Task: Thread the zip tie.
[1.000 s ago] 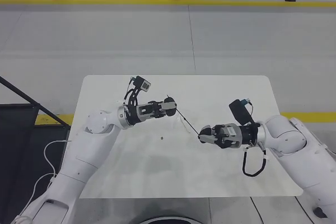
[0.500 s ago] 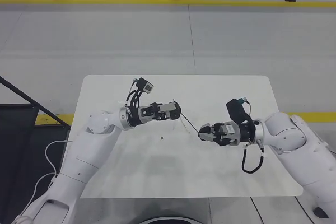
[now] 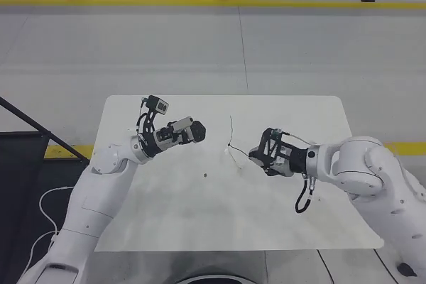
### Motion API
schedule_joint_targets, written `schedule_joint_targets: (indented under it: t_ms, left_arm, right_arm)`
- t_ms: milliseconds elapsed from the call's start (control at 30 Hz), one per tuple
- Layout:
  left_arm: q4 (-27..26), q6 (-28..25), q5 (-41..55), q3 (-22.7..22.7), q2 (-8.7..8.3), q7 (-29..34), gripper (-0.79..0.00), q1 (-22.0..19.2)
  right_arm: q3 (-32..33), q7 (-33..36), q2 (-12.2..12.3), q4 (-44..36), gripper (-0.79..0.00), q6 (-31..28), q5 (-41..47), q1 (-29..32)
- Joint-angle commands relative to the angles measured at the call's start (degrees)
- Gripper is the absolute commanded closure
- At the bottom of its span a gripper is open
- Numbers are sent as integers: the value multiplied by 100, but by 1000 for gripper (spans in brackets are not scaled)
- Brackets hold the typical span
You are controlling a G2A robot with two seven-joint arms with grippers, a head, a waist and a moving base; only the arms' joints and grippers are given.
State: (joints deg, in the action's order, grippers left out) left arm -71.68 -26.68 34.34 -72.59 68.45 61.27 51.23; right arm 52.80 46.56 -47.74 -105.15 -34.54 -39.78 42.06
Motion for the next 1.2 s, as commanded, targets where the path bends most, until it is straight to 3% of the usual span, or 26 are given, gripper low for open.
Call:
schedule_joint_targets:
  t_ms: [0, 200, 733, 933, 1167]
  left_arm:
    - [-103, 15, 38, -145, -33, -47, -785, 129]
    - [-197, 58, 72, -243, -57, -56, -785, 230]
    - [-248, 97, 6, -243, -58, -171, -785, 262]
    - [-409, 470, -607, -304, -94, -788, -785, 337]
    - [-474, 637, -686, -347, -111, -948, -785, 404]
  right_arm:
    - [-124, 84, -31, -154, 0, 267, -447, 6]
    - [-470, 169, -168, -199, 0, 723, -1039, -129]
    - [-528, 259, -172, -305, 0, 760, -1294, -82]
    - [-1068, 1814, -313, -734, 0, 1272, -2367, -309]
    - [-2097, 3259, -771, -377, 0, 1430, -2927, -968]
